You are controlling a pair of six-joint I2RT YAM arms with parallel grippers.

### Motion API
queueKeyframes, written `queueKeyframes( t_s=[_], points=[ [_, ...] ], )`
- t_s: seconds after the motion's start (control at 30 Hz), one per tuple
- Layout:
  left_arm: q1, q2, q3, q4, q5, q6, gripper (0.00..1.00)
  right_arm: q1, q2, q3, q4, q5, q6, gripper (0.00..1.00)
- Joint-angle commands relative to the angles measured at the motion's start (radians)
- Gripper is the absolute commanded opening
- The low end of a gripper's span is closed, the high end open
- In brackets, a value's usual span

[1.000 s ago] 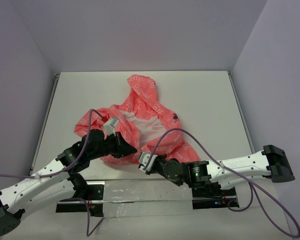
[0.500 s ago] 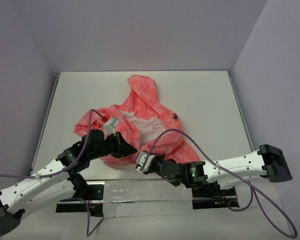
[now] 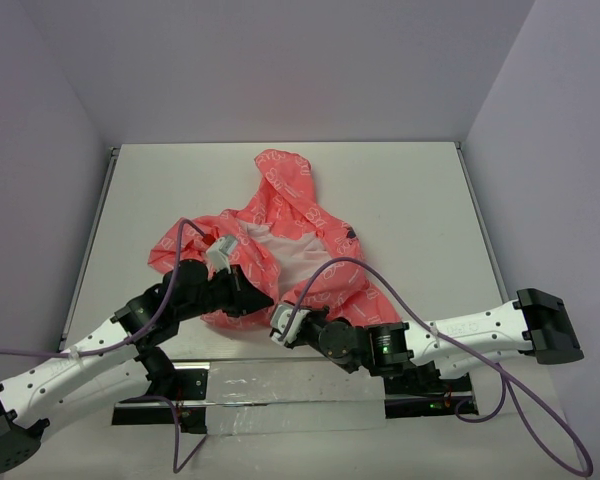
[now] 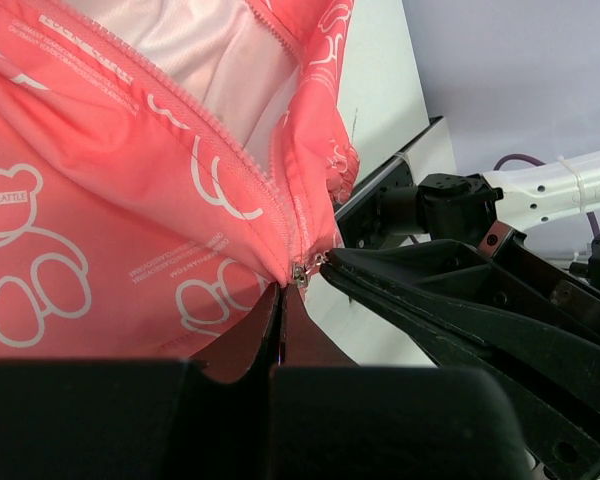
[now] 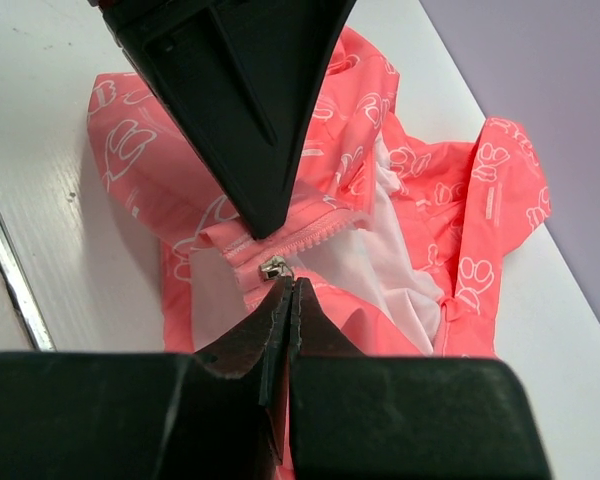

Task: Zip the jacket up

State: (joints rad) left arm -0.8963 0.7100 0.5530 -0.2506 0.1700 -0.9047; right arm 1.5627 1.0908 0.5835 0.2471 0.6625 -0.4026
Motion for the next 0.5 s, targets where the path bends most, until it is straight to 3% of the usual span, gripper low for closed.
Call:
queueKeyframes(
  t_s=[0.0,0.47],
  points=[
    [-0.007,-0.014,-0.01,0.036,0.037,0.006,0.0,0.007,-0.022,0.039,0.061,0.025,-0.018,0.0],
    [-0.008,-0.036,-0.022,0.024,0.095,0.039,0.0,-0.103,0.023,0.084,0.075,-0.059,-0.062,0.0]
  ],
)
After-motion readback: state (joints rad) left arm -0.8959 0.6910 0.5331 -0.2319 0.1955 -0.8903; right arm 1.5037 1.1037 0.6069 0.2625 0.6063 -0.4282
